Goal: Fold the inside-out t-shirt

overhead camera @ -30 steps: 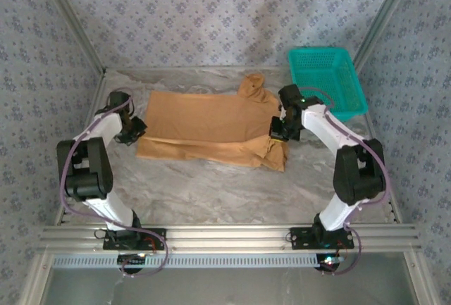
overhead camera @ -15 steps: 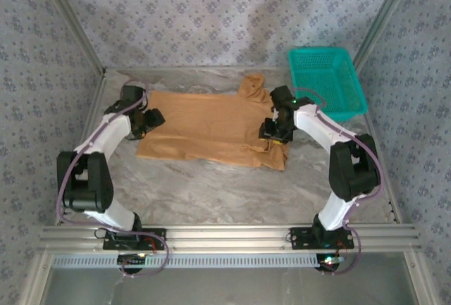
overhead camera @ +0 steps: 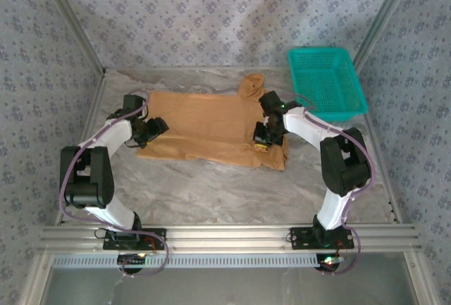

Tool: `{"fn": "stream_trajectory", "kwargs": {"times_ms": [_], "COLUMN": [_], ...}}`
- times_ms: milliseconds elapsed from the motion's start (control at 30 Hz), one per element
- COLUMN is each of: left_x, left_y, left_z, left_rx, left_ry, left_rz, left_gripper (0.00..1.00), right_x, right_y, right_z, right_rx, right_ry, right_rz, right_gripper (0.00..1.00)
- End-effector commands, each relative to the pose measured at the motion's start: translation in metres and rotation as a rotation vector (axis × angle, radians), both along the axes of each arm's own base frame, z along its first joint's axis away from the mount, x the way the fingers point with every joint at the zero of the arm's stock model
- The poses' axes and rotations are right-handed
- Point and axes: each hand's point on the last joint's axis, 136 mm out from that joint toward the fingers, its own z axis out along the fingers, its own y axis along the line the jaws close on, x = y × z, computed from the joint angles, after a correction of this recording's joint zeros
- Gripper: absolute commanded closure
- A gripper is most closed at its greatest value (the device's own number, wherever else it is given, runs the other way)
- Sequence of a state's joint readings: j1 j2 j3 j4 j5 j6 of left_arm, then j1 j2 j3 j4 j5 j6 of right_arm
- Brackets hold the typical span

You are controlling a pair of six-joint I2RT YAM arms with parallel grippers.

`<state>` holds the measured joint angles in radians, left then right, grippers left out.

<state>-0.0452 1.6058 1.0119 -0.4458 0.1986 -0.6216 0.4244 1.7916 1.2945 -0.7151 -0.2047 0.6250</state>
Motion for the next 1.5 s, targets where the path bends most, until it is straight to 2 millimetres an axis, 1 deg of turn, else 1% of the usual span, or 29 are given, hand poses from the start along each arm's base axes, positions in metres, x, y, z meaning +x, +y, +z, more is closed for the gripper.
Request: {"fn": "stream_trajectory", "kwargs": {"times_ms": [0,67,167,200,233,267,333,400,467,500,567,633,667,700,733,800,833,933,1000,1033,1100,1167,1233,1333,1400,1467], "left_x": [-0.001,0.000,0.000,0.000,0.000,0.000,0.000,-0.001,-0.001,-0.001,-0.002,0.000,0.001,0.003,0.004,0.007,0.007,0.003,-0.006,-0.012,-0.024,-0.038,-0.052,-0.075,-0.088,-0.094], "left_y": [0.000,0.000,-0.002,-0.002,-0.002,-0.001,0.000,0.000,-0.001,-0.002,-0.005,-0.008,-0.011,-0.013,-0.015,-0.012,-0.009,0.014,0.034,0.040,0.049,0.053,0.053,0.046,0.042,0.038], "left_z": [-0.007,-0.007,-0.005,-0.004,-0.003,-0.002,-0.001,0.001,0.003,0.004,0.004,0.002,0.000,-0.002,-0.005,-0.014,-0.019,-0.040,-0.053,-0.057,-0.063,-0.064,-0.062,-0.056,-0.047,-0.035], "left_rx": [-0.019,-0.024,-0.029,-0.030,-0.030,-0.027,-0.021,-0.017,-0.022,-0.028,-0.043,-0.071,-0.090,-0.109,-0.123,-0.139,-0.140,-0.109,-0.066,-0.049,-0.014,0.013,0.022,0.021,0.038,0.050], "left_ry": [0.015,0.013,0.007,0.005,0.001,-0.001,0.001,0.007,-0.001,-0.003,-0.006,-0.011,-0.012,-0.012,-0.010,0.008,0.018,0.075,0.132,0.155,0.192,0.210,0.215,0.213,0.208,0.184], "left_rz": [0.004,0.004,0.006,0.006,0.005,0.007,0.003,-0.002,-0.007,-0.007,-0.007,-0.007,-0.008,-0.006,-0.005,0.005,0.013,0.061,0.095,0.101,0.115,0.121,0.122,0.108,0.091,0.076], "left_gripper": [0.29,0.29,0.29,0.29,0.29,0.29,0.29,0.29,0.29,0.29,0.29,0.29,0.29,0.29,0.29,0.29,0.29,0.28,0.29,0.29,0.29,0.28,0.28,0.28,0.28,0.28], "right_x": [0.022,0.037,0.057,0.065,0.071,0.074,0.076,0.070,0.060,0.049,0.023,-0.001,-0.013,-0.025,-0.033,-0.044,-0.047,-0.049,-0.054,-0.057,-0.071,-0.089,-0.109,-0.136,-0.150,-0.157], "right_y": [0.001,0.003,0.013,0.017,0.020,0.020,0.015,0.006,-0.005,-0.009,-0.014,-0.013,-0.011,-0.009,-0.009,-0.014,-0.018,-0.048,-0.066,-0.069,-0.080,-0.087,-0.091,-0.093,-0.096,-0.099], "right_z": [0.023,0.022,0.013,0.010,0.009,0.010,0.020,0.035,0.048,0.051,0.049,0.040,0.034,0.024,0.015,-0.005,-0.014,-0.042,-0.054,-0.056,-0.058,-0.058,-0.059,-0.059,-0.058,-0.053], "right_rx": [-0.012,-0.020,-0.005,0.003,0.001,-0.006,-0.026,-0.046,-0.069,-0.079,-0.079,-0.046,-0.016,0.008,0.025,0.022,0.009,-0.072,-0.108,-0.120,-0.175,-0.209,-0.227,-0.264,-0.287,-0.305], "right_ry": [-0.040,-0.039,-0.006,0.001,-0.001,-0.004,-0.036,-0.079,-0.129,-0.141,-0.144,-0.126,-0.111,-0.081,-0.059,-0.010,0.016,0.091,0.142,0.156,0.189,0.218,0.246,0.282,0.307,0.317], "right_rz": [0.008,0.013,0.033,0.043,0.048,0.045,0.037,0.031,0.024,0.027,0.035,0.042,0.046,0.048,0.047,0.035,0.025,-0.040,-0.073,-0.073,-0.064,-0.048,-0.030,0.015,0.044,0.059], "right_gripper": [1.00,1.00,1.00,0.94,0.77,0.66,0.63,0.61,0.54,0.53,0.54,0.55,0.56,0.57,0.58,0.59,0.59,0.61,0.61,0.61,0.61,0.61,0.61,0.61,0.61,0.61]}}
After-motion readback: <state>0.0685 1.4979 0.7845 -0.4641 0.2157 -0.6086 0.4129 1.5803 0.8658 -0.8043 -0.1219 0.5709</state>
